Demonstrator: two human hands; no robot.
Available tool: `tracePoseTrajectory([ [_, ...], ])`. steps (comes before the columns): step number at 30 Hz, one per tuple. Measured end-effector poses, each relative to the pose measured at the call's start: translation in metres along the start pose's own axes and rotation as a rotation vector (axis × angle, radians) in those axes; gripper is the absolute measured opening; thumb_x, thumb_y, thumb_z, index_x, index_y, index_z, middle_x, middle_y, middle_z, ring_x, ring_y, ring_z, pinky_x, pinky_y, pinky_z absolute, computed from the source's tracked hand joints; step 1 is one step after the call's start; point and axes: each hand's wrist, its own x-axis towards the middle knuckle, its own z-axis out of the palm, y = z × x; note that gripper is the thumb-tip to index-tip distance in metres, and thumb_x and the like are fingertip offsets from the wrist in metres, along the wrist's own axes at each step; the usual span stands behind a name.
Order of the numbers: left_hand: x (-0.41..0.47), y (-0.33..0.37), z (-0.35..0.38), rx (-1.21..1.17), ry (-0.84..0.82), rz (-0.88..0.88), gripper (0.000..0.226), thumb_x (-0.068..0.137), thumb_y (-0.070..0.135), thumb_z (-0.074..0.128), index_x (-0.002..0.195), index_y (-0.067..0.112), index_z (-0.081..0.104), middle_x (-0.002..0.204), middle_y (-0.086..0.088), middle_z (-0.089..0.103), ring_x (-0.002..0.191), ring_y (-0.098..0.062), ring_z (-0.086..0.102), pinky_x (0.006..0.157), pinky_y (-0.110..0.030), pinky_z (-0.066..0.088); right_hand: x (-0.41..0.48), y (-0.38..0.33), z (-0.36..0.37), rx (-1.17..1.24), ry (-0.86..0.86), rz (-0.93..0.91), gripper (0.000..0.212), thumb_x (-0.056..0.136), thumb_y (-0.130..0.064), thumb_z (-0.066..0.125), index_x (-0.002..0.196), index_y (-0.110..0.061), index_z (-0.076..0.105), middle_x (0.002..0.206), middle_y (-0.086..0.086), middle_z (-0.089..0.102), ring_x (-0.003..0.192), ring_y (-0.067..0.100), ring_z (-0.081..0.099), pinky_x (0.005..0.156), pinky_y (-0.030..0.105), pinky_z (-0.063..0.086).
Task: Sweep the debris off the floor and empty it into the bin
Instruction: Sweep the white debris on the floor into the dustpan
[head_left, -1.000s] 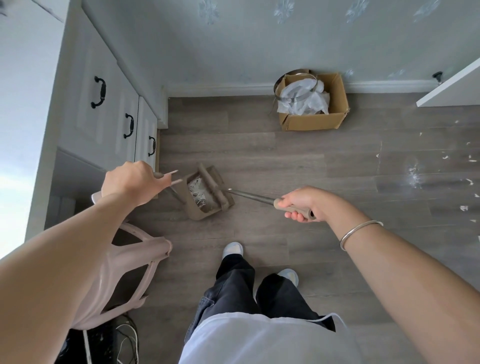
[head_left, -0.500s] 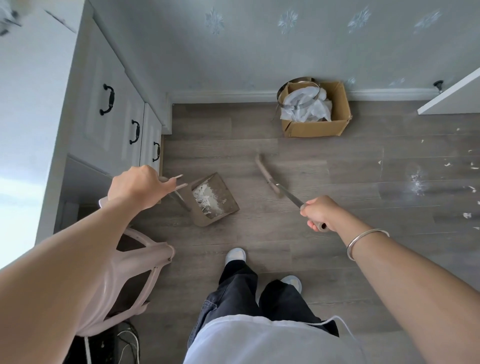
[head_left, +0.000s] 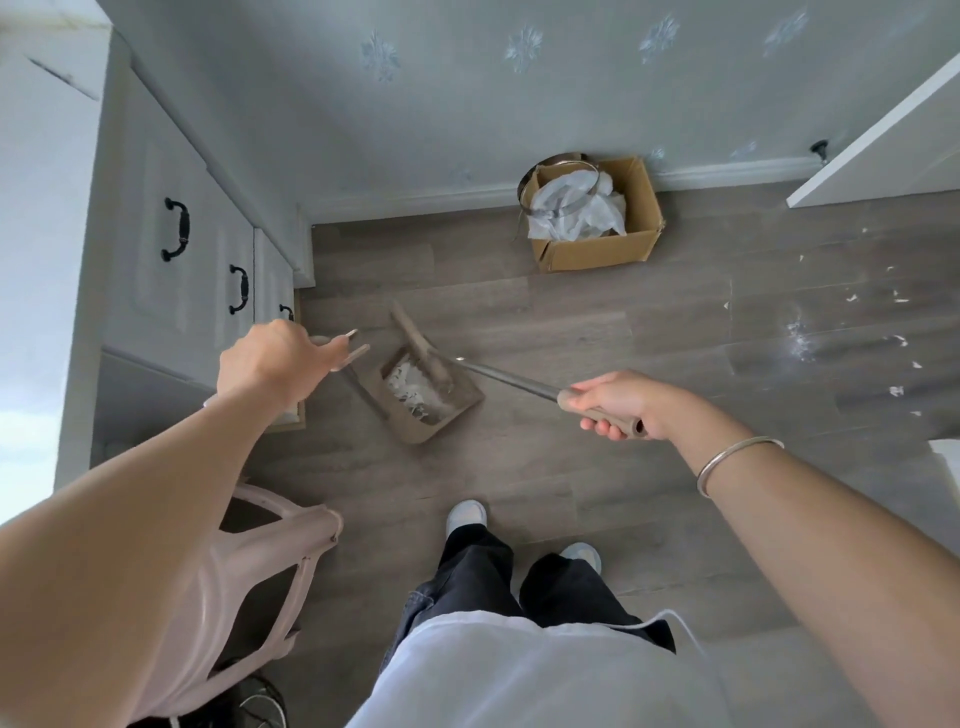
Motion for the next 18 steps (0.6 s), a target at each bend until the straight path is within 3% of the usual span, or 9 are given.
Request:
tracePoseTrajectory([
  [5, -0.003, 0.045, -0.016, -0.016, 0.002, 0.119, 0.05, 0.086, 0.062, 0.049, 0.051, 0.027, 0.052, 0.054, -0.003, 0.055, 0.055, -0.027, 0.057, 0.056, -0.028, 0.041, -0.021, -0.001, -0.037, 0.025, 0.101, -0.044, 0.047, 0.097, -0.016, 0.057, 0.142, -0.018, 0.045, 0.074, 0.008, 0.055, 0.052, 0.011, 0.041, 0.031, 0.011, 0.034],
  [8, -0.004, 0.075, -0.026, 0.005, 0.005, 0.175, 0.044, 0.087, 0.061, 0.05, 0.058, 0.029, 0.059, 0.057, -0.002, 0.056, 0.054, -0.023, 0.053, 0.056, -0.028, 0.038, -0.031, 0.01, -0.066, 0.07, 0.161, -0.011, 0.041, 0.096, -0.016, 0.058, 0.137, -0.019, 0.049, 0.072, 0.007, 0.054, 0.047, 0.009, 0.043, 0.031, 0.011, 0.036],
  [11, -0.006, 0.104, -0.032, -0.007, 0.0, 0.214, 0.044, 0.088, 0.06, 0.051, 0.058, 0.028, 0.057, 0.061, -0.003, 0.058, 0.057, -0.024, 0.054, 0.06, -0.029, 0.042, -0.038, 0.034, -0.098, 0.11, 0.194, 0.022, 0.03, 0.094, -0.014, 0.062, 0.121, -0.023, 0.053, 0.069, 0.007, 0.053, 0.032, 0.004, 0.043, 0.031, 0.01, 0.036],
  [15, -0.01, 0.132, -0.033, -0.027, 0.012, 0.215, 0.05, 0.087, 0.06, 0.053, 0.054, 0.024, 0.047, 0.062, -0.002, 0.055, 0.057, -0.025, 0.053, 0.062, -0.03, 0.042, -0.041, 0.081, -0.126, 0.058, 0.242, 0.12, 0.006, 0.095, -0.009, 0.057, 0.091, -0.011, 0.054, 0.066, 0.007, 0.051, 0.025, 0.003, 0.042, 0.029, 0.009, 0.034],
  [16, -0.018, 0.173, -0.024, 0.006, 0.006, 0.282, 0.05, 0.087, 0.06, 0.053, 0.055, 0.023, 0.048, 0.062, -0.002, 0.055, 0.055, -0.022, 0.051, 0.06, -0.03, 0.041, -0.052, 0.116, -0.15, 0.094, 0.275, 0.183, 0.016, 0.096, -0.009, 0.055, 0.081, -0.007, 0.053, 0.064, 0.007, 0.05, 0.024, 0.003, 0.041, 0.028, 0.009, 0.033],
  [18, -0.021, 0.187, -0.022, 0.034, 0.016, 0.288, 0.051, 0.088, 0.059, 0.053, 0.056, 0.02, 0.051, 0.061, -0.003, 0.055, 0.053, -0.02, 0.048, 0.054, -0.028, 0.037, -0.051, 0.141, -0.153, 0.106, 0.297, 0.222, 0.026, 0.096, -0.008, 0.054, 0.07, -0.005, 0.051, 0.061, 0.007, 0.049, 0.028, 0.006, 0.043, 0.028, 0.009, 0.034],
])
